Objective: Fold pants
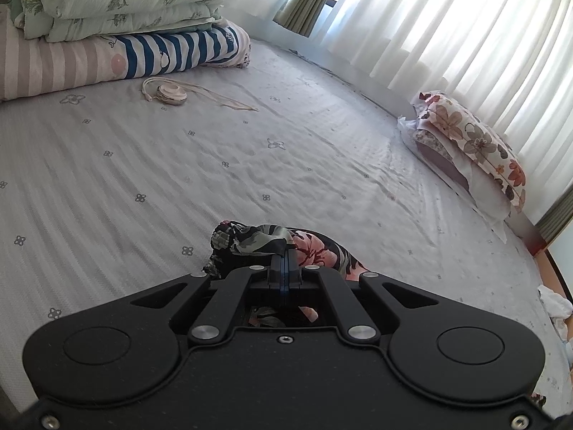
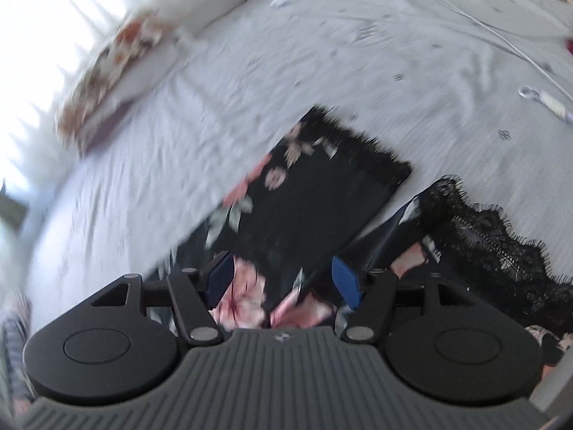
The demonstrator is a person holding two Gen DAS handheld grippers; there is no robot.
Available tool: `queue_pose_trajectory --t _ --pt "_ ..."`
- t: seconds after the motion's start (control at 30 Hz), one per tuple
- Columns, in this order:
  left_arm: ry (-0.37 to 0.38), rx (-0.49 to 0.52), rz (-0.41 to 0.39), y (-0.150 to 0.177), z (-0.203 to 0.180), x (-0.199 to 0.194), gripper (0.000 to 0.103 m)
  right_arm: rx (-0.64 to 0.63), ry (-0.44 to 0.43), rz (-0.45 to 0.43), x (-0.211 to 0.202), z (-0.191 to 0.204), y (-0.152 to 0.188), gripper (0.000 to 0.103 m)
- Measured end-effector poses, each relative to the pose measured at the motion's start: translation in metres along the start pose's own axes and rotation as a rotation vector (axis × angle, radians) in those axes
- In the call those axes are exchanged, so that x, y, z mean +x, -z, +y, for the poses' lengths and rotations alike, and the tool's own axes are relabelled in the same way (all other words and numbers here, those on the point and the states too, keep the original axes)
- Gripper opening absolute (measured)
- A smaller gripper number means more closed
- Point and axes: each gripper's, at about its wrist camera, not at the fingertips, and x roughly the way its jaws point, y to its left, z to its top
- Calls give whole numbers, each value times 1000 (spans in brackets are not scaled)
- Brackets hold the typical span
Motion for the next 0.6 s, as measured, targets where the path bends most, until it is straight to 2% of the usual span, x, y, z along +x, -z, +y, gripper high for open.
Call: queue_pose_trajectory --t 0.1,0.2,0.33,0.6 --pt "-7 -3 1 0 1 1 1 51 78 -77 8 -12 -10 74" --pt "-14 5 0 0 1 2 1 87 117 -101 21 -25 -17 73" --pt "-28 8 0 1 0 6 1 119 127 -116 37 -38 -19 73" --pt "-61 22 11 6 -5 17 1 81 145 -125 62 -36 -24 72"
